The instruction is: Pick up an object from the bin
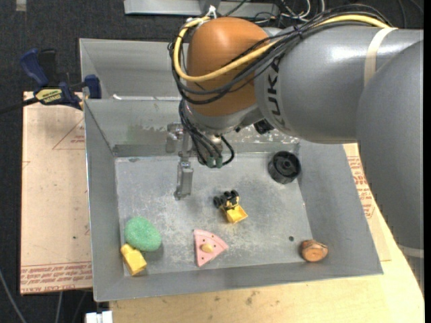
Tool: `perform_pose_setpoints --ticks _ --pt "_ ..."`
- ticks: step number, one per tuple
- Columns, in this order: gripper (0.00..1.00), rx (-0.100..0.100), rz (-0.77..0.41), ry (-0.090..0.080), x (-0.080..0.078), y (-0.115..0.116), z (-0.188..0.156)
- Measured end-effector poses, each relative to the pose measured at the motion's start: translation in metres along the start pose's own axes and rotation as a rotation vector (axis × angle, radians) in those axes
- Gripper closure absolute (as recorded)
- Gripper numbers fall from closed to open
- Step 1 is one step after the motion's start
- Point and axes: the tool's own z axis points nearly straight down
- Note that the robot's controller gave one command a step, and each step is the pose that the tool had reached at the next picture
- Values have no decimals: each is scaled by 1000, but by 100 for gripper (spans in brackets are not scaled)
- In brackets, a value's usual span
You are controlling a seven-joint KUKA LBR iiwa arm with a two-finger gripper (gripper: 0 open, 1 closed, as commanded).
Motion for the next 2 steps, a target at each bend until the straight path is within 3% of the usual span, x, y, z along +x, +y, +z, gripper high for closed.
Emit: perform_pose_setpoints --ticks 1,2 --pt "0 -1 3 -7 -1 -1 -5" --pt "0 0 -58 -15 6 12 14"
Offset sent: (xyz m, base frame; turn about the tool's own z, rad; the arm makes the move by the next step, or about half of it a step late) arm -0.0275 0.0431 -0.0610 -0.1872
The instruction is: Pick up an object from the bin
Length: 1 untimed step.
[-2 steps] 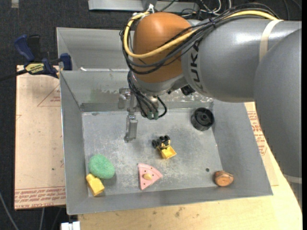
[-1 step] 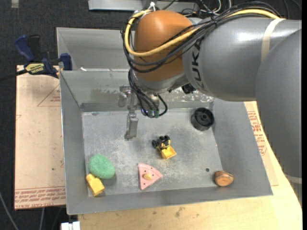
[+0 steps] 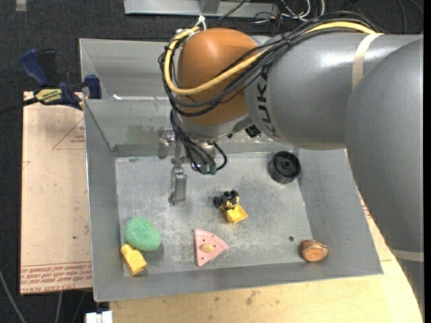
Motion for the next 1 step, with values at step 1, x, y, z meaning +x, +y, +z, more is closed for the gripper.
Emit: perform_pose_setpoints --ticks 1 --pt "0 0 -65 10 44 20 33"
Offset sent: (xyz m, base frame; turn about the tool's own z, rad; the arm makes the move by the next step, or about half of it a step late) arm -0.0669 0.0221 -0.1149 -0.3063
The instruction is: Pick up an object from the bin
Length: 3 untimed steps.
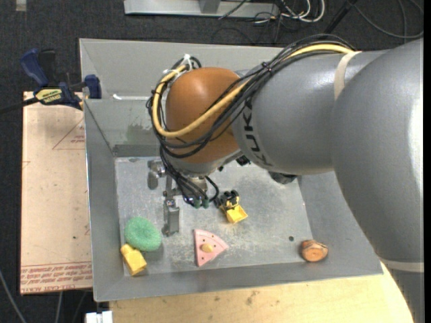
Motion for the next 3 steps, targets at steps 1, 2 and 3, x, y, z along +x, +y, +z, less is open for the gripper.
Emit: perform_pose_setpoints --ticks 1,2,3 --pt "0 -1 -111 -5 12 6 42" --pt "0 0 -319 -3 32 13 86" --pt "100 -1 -405 -2 41 32 91"
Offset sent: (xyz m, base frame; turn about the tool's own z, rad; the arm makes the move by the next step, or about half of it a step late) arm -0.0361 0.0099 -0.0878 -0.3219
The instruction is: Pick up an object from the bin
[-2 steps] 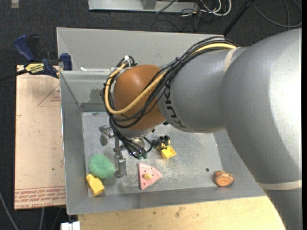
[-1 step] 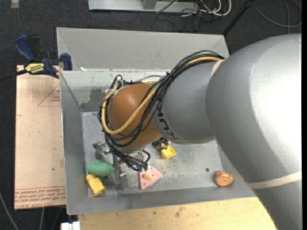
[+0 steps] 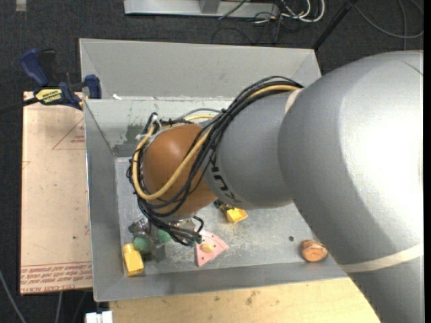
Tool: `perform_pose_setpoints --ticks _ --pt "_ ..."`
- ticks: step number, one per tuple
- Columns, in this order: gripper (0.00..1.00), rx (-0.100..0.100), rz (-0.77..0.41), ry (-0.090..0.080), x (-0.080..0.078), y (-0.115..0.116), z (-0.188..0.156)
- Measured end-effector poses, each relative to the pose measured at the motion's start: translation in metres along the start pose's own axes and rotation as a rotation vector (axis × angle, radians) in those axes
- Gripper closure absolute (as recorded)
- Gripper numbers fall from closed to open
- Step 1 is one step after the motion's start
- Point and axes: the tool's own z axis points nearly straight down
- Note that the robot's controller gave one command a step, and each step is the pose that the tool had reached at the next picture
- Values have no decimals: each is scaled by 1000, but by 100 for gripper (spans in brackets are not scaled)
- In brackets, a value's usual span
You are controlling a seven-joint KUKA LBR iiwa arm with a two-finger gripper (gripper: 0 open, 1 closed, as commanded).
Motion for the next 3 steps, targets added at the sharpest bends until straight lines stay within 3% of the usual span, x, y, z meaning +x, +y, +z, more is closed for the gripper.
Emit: perform_pose_setpoints --ticks 1,2,3 --pt "100 0 0 0 0 0 0" --pt "100 -1 -13 7 7 -6 -49" --pt "100 1 115 0 7 23 -269"
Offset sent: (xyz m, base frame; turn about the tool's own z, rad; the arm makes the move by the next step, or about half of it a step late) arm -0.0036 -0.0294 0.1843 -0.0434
